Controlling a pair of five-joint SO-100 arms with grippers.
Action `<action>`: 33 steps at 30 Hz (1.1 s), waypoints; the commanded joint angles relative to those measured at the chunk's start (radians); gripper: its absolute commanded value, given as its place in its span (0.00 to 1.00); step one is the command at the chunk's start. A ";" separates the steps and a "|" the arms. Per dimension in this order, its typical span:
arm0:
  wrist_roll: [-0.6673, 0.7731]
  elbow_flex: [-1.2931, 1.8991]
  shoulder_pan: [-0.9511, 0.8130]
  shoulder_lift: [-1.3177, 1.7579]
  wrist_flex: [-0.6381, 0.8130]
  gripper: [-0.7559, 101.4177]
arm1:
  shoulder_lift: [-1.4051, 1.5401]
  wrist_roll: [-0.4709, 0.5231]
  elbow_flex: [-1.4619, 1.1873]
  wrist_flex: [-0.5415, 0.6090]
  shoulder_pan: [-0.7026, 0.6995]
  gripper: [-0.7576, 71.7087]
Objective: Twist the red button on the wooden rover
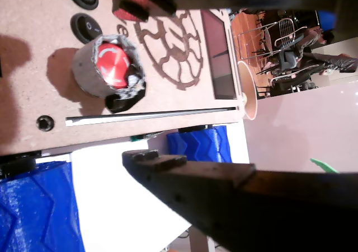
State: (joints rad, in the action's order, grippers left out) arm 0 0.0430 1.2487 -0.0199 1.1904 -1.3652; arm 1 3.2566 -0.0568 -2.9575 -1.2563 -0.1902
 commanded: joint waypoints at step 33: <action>-0.055 -0.471 -0.051 -0.377 -0.129 0.28 | -0.005 0.000 0.006 0.005 0.005 0.29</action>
State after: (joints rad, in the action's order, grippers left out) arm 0 0.0031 0.8237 -0.0644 0.8069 -1.5079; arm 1 3.2566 -0.0568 -2.9575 -1.2563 -0.1902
